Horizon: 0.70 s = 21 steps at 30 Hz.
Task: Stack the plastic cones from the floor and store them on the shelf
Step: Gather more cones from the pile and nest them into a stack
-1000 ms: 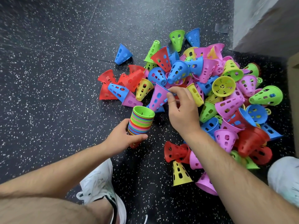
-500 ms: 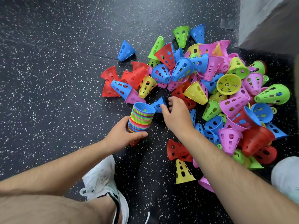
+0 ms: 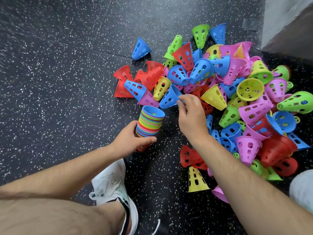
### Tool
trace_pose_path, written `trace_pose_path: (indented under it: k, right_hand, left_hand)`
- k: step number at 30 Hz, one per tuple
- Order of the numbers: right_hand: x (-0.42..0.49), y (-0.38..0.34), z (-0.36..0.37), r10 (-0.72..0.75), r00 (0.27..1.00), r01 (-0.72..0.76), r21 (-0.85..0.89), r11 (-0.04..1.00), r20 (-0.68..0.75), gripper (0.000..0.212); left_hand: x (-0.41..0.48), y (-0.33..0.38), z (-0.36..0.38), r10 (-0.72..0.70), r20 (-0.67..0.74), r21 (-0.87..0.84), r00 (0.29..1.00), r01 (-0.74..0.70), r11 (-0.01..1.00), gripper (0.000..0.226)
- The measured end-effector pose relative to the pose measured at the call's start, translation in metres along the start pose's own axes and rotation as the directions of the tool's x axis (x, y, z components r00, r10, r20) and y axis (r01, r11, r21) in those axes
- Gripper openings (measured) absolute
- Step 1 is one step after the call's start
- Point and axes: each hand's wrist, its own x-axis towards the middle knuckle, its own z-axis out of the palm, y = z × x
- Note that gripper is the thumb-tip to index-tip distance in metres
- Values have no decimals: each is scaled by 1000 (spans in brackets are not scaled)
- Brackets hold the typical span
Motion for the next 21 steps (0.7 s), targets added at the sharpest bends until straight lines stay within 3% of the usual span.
trace_pose_path:
  k: [6, 12, 18, 21]
  right_hand:
    - [2, -19, 3, -109, 994, 110, 41, 993, -22, 22]
    - [1, -29, 11, -243, 954, 239, 43, 970, 178, 22]
    - [1, -51, 17, -113, 892, 51, 152, 987, 437, 35]
    - [9, -64, 26, -137, 891, 86, 135, 987, 432, 36]
  left_hand:
    - [1, -1, -3, 15, -22, 0, 1000, -15, 1000, 56]
    - [3, -5, -9, 35, -58, -13, 998, -36, 999, 57]
    - [4, -17, -25, 25, -103, -37, 994, -29, 999, 58]
    - [3, -26, -36, 14, -134, -63, 991, -22, 998, 58]
